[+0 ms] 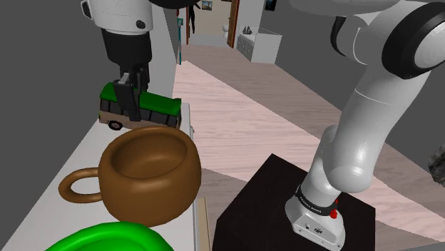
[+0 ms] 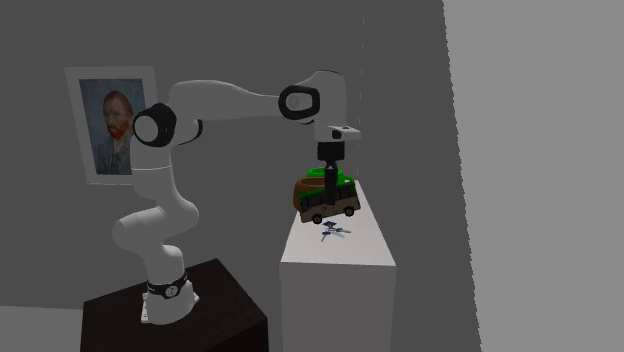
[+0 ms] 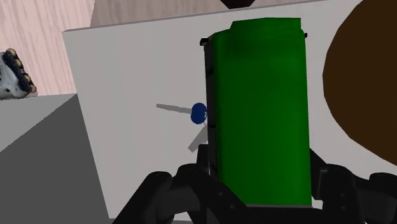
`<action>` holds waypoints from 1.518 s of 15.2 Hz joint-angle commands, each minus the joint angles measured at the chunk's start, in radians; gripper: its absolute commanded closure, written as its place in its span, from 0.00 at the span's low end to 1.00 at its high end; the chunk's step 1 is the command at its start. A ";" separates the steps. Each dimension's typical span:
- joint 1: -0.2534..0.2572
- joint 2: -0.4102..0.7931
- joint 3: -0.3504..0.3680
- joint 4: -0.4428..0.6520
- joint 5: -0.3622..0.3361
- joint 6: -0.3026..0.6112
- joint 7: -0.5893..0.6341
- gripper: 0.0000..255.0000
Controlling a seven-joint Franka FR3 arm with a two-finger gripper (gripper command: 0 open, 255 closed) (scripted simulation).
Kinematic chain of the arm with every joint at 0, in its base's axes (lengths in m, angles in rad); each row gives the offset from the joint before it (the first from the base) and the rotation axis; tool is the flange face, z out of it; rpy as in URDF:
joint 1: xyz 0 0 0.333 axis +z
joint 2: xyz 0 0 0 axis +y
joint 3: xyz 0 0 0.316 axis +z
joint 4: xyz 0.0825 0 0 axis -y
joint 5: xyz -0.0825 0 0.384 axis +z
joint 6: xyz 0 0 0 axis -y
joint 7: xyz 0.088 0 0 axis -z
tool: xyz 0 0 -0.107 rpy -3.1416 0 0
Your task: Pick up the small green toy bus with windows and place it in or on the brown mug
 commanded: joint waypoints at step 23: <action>0.084 0.211 0.036 0.598 -0.121 -0.416 0.037 1.00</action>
